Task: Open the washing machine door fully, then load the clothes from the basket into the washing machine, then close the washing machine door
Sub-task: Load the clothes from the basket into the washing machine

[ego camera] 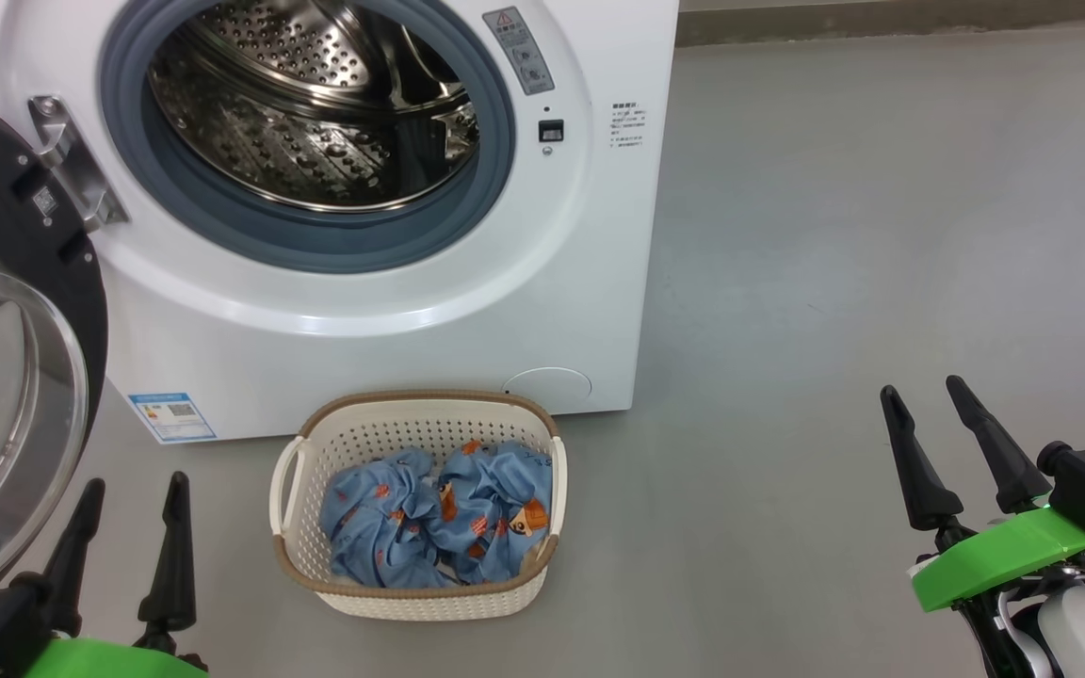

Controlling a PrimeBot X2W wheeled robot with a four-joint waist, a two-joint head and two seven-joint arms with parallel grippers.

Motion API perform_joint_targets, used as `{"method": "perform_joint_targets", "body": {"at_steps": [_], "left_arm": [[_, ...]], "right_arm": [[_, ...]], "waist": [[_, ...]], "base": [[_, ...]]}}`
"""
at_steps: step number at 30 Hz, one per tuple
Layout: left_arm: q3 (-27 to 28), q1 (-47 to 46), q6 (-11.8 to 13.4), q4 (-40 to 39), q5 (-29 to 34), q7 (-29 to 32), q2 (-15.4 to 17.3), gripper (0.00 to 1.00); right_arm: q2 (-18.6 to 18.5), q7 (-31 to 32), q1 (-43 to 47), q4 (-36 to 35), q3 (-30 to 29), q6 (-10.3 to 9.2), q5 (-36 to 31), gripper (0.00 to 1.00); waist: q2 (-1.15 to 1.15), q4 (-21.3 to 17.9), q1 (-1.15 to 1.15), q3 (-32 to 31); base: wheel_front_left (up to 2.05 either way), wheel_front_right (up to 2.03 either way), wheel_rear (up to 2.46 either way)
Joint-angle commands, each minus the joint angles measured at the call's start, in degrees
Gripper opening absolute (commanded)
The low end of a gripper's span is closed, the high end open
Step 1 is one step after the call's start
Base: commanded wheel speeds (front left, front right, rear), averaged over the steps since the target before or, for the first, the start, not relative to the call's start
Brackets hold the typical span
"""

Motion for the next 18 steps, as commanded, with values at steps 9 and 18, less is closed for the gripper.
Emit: {"method": "perform_joint_targets", "body": {"at_steps": [9,18], "left_arm": [[1.8,-2.0,-0.1,-1.1,-0.3,-0.4,2.2,1.00],[1.7,-2.3,0.1,-1.4,-0.3,-0.5,2.4,1.00]], "right_arm": [[-0.5,-0.7,-0.3,-1.7,0.2,0.43,-0.7,1.00],[-0.2,-0.7,-0.4,-1.8,0.2,0.43,-0.8,1.00]], "waist": [[0.00,0.4,0.00,-0.1],[0.00,0.6,0.00,0.5]], "base": [[0.00,0.00,0.00],[0.00,0.00,0.00]]}}
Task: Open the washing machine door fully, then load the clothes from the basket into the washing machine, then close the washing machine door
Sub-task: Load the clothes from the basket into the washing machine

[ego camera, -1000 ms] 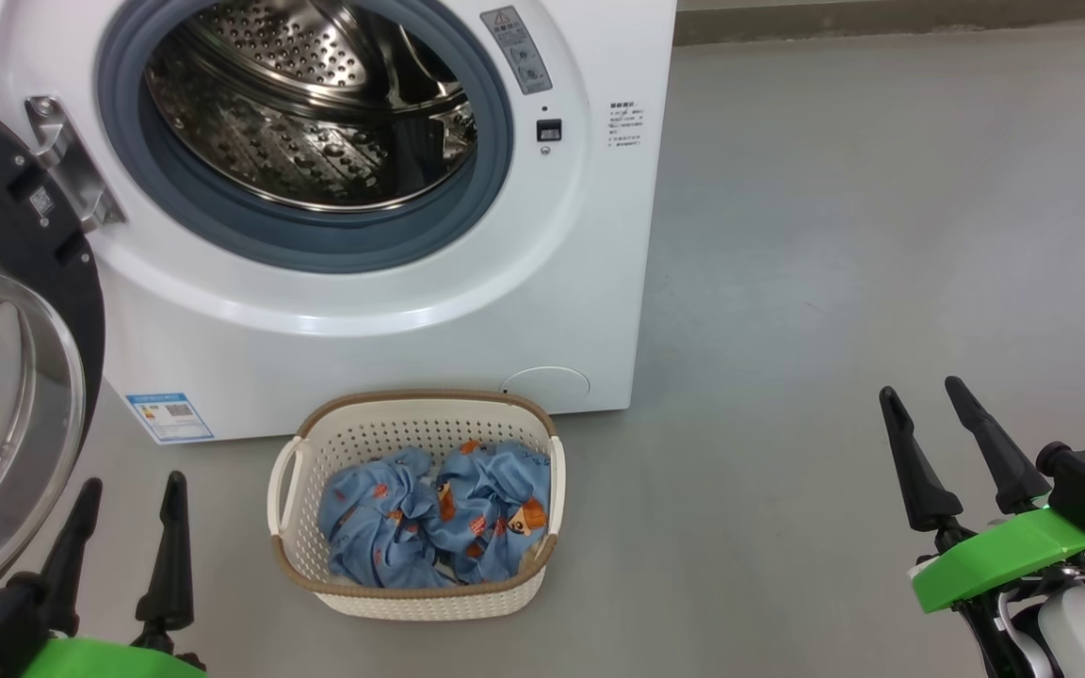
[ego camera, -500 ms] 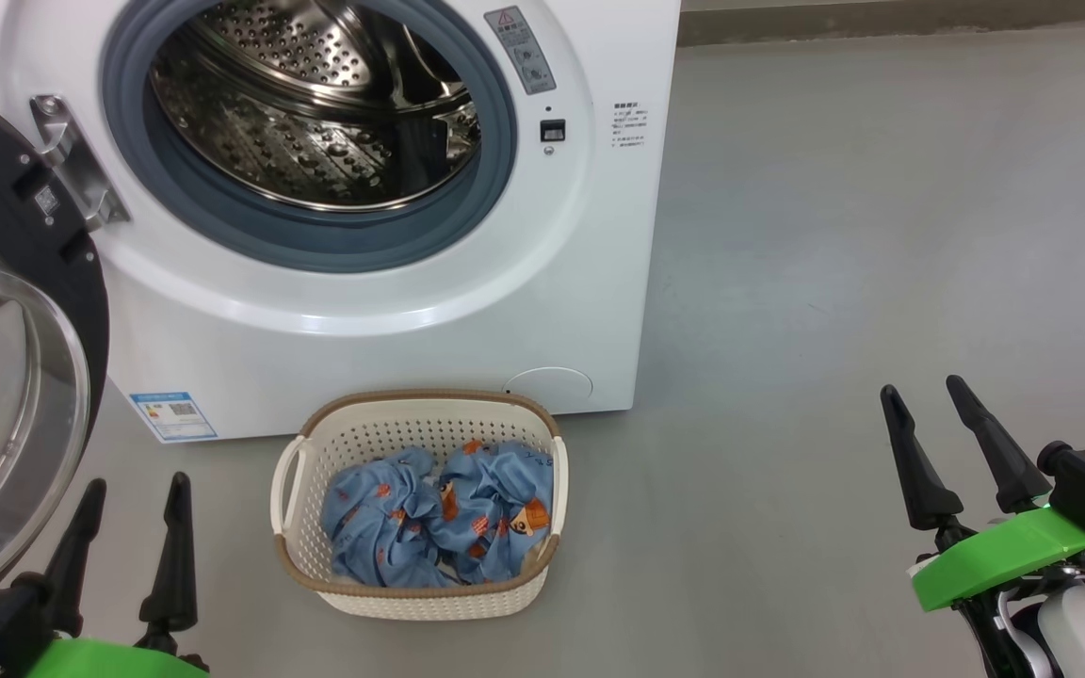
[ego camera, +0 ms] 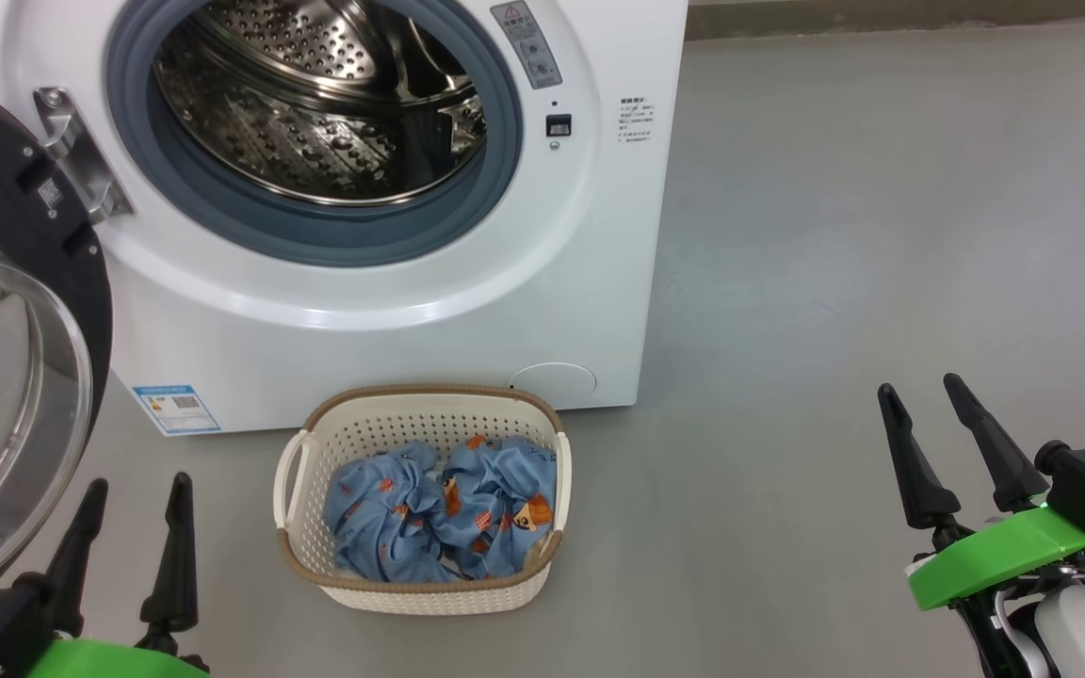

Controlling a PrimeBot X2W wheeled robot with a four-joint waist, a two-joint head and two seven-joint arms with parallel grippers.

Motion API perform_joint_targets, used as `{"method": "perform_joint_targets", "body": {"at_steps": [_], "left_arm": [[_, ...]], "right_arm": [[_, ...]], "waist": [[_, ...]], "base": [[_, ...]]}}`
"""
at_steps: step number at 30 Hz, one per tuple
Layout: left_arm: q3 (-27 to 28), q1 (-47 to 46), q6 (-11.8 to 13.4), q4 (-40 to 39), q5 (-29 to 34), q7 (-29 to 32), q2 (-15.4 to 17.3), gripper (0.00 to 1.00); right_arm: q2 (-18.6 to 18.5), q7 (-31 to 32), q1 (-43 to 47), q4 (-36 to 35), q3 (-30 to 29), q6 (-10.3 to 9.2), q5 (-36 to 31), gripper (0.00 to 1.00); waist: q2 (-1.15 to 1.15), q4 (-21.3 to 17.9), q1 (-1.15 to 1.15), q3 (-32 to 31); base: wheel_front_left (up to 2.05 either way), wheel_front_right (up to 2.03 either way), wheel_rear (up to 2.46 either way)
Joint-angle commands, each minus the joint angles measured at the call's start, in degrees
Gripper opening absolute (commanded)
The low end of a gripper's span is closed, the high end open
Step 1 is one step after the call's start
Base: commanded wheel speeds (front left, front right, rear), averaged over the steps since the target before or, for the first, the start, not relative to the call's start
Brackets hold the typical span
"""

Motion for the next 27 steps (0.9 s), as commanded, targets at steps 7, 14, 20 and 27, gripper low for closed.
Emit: {"method": "perform_joint_targets", "body": {"at_steps": [7,14,20,27], "left_arm": [[2.1,-2.6,0.1,-1.5,-0.4,-0.5,2.4,1.00],[2.1,-2.7,0.2,-1.6,-0.3,-0.6,2.6,1.00],[2.0,-2.8,0.3,-1.7,-0.3,-0.7,2.7,1.00],[1.8,-2.9,0.4,-1.6,-0.3,-0.8,2.6,1.00]], "right_arm": [[-0.4,-0.7,-0.5,-1.6,0.1,0.43,-0.5,1.00],[-0.1,-0.7,-0.7,-1.6,0.0,0.43,-0.6,1.00],[-0.1,-0.7,-0.7,-1.5,0.0,0.43,-0.5,1.00],[-0.2,-0.7,-0.7,-1.5,0.0,0.43,-0.5,1.00]], "waist": [[0.00,0.0,0.00,0.5],[0.00,0.0,0.00,0.8],[0.00,0.0,0.00,0.8],[0.00,0.1,0.00,0.7]], "base": [[0.00,0.00,0.00],[0.00,0.00,0.00],[0.00,0.00,0.00],[0.06,-0.06,0.00]]}}
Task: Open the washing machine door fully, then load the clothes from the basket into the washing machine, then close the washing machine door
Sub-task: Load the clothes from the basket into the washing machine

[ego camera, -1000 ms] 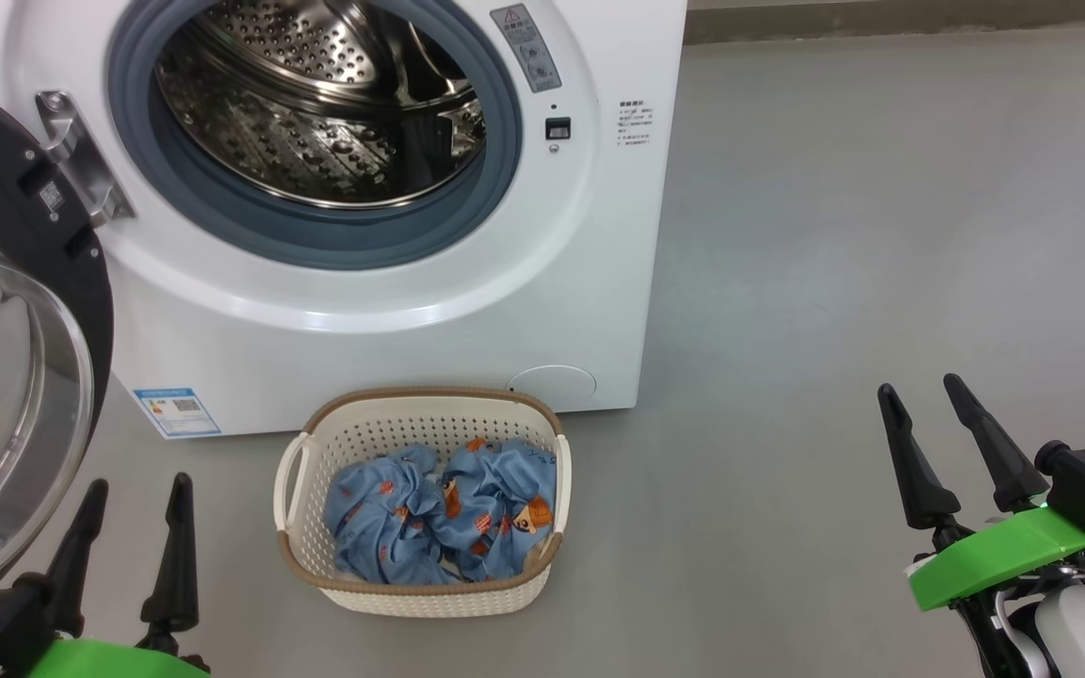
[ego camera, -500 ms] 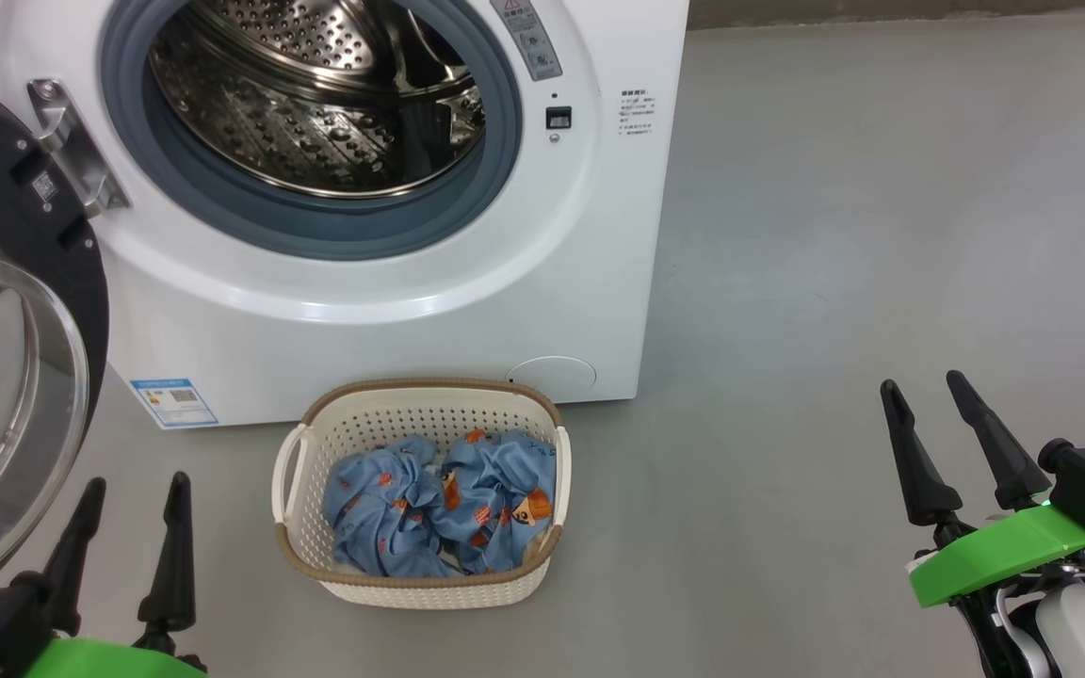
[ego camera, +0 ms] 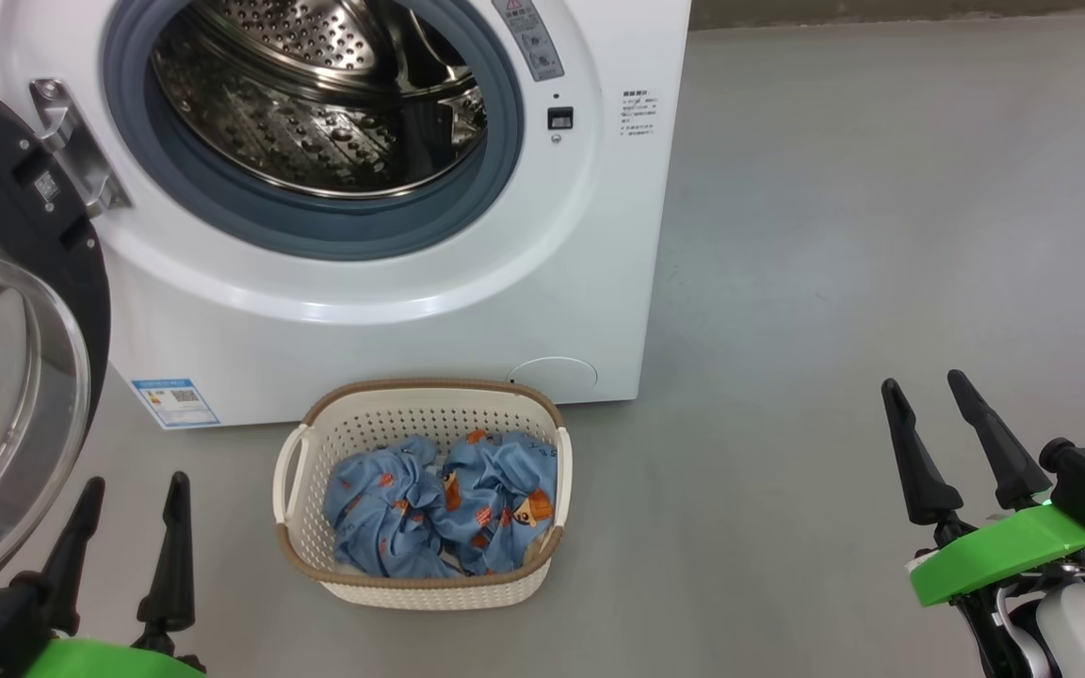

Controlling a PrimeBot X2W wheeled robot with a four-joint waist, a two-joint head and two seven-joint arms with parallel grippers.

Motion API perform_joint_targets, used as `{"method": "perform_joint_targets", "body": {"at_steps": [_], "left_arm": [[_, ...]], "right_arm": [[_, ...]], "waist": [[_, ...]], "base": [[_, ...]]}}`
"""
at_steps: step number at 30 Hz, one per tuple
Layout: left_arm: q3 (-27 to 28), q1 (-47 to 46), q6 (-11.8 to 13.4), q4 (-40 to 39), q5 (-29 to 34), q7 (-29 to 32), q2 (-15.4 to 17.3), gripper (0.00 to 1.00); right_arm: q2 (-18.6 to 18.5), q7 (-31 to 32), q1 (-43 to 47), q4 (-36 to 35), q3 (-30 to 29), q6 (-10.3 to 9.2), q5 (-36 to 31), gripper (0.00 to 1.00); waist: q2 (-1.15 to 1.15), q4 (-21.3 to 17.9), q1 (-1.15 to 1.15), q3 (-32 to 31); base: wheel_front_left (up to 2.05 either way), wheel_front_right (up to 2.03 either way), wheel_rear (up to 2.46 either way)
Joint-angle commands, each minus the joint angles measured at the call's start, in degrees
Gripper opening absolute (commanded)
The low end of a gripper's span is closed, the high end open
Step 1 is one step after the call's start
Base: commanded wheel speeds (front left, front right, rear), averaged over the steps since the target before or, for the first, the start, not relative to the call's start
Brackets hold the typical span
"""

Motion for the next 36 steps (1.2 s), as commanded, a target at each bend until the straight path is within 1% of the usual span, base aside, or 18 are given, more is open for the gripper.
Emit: {"method": "perform_joint_targets", "body": {"at_steps": [1,9,19,24,29,36], "left_arm": [[2.2,-2.8,0.4,-1.6,-0.3,-0.5,1.7,1.00],[2.1,-2.9,0.5,-1.6,-0.5,-0.6,1.6,1.00],[2.2,-3.0,0.2,-1.9,-0.9,-0.8,1.7,1.00],[2.3,-3.0,0.0,-1.8,-1.1,-0.8,1.7,1.00],[2.3,-3.0,0.0,-1.6,-1.1,-0.9,1.6,1.00],[2.3,-2.9,-0.1,-1.5,-0.9,-1.0,1.5,1.00]], "right_arm": [[-0.8,-0.7,-0.7,-1.3,0.9,0.43,-0.5,1.00],[-0.8,-0.7,-0.7,-1.3,1.0,0.43,-0.3,1.00],[-0.7,-0.7,-0.7,-1.5,0.9,0.43,-0.4,1.00],[-0.7,-0.7,-0.9,-1.5,1.0,0.43,-0.5,1.00],[-0.6,-0.7,-0.9,-1.5,1.0,0.43,-0.7,1.00],[-0.5,-0.7,-0.8,-1.6,1.2,0.43,-0.8,1.00]], "waist": [[0.00,0.1,0.00,0.0],[0.00,0.3,0.00,0.0],[0.00,0.6,0.00,0.5],[0.00,0.6,0.00,0.7],[0.00,0.7,0.00,0.8],[0.00,0.6,0.00,0.8]], "base": [[0.42,-0.42,0.00],[1.04,-1.04,0.00],[1.97,-1.97,0.00],[1.52,-1.52,0.00],[0.75,-0.75,0.00],[0.08,-0.08,0.00]]}}
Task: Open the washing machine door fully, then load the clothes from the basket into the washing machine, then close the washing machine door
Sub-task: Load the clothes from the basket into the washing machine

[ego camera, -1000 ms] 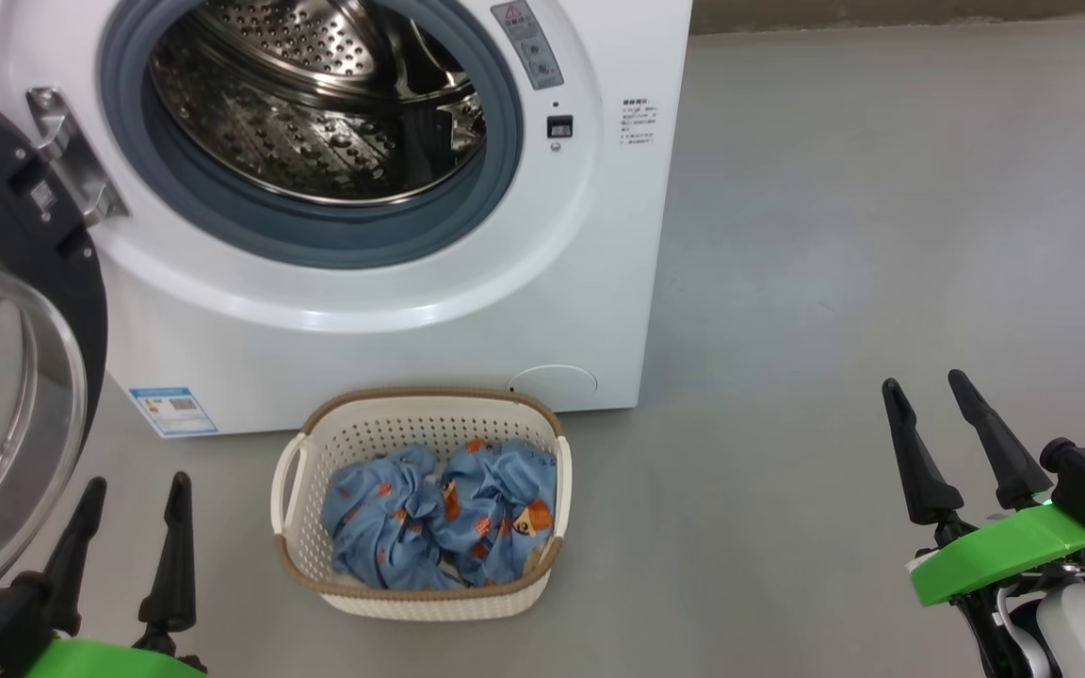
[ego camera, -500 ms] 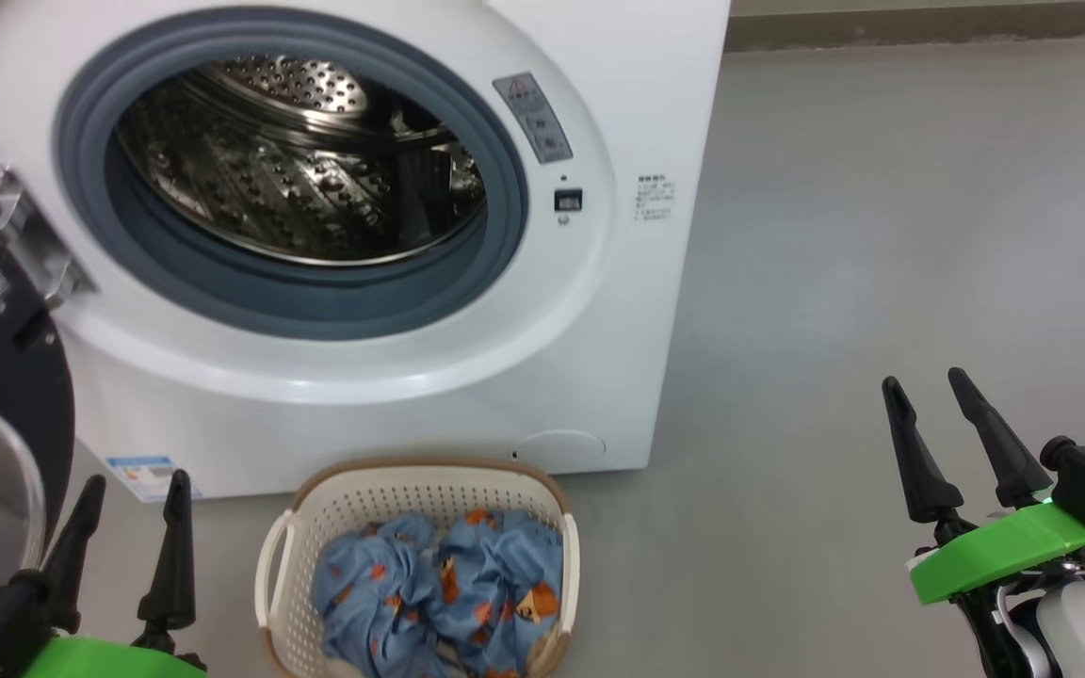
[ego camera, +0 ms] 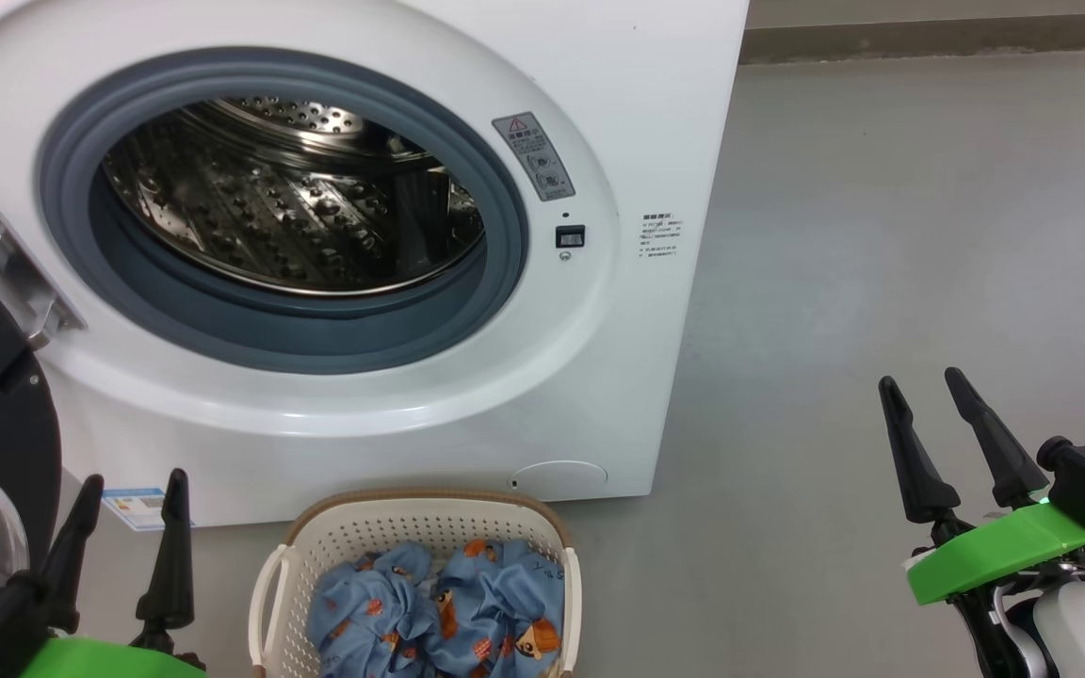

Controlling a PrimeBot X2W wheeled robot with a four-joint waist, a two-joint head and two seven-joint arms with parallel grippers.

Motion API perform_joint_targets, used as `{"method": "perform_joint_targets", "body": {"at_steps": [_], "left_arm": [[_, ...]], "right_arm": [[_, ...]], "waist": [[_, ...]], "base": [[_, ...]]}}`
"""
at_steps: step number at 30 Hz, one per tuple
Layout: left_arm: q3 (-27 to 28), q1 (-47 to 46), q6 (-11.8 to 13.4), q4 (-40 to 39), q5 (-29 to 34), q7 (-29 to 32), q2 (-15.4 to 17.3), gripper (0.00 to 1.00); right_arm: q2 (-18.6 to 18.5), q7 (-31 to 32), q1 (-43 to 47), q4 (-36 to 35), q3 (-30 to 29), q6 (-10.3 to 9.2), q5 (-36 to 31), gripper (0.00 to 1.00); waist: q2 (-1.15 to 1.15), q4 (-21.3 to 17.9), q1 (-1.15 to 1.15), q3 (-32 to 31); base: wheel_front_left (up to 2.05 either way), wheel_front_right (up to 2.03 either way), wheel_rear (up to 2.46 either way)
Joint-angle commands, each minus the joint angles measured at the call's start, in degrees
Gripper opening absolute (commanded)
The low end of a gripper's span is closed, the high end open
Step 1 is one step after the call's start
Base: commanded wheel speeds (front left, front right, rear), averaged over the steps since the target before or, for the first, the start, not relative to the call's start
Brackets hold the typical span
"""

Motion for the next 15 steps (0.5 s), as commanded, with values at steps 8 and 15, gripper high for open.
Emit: {"method": "perform_joint_targets", "body": {"at_steps": [8,15], "left_arm": [[2.3,-2.8,0.0,-1.5,-0.3,-0.6,1.6,1.00],[2.2,-2.8,0.1,-1.4,-0.3,-0.6,1.6,1.00]], "right_arm": [[-0.8,-0.7,-0.7,-1.5,1.3,0.43,-0.8,1.00],[-1.0,-0.7,-0.8,-1.3,1.6,0.43,-0.6,1.00]], "waist": [[0.00,0.0,0.00,0.1],[0.00,0.0,0.00,-0.1]], "base": [[0.00,0.00,0.00],[0.00,0.00,0.00]]}}
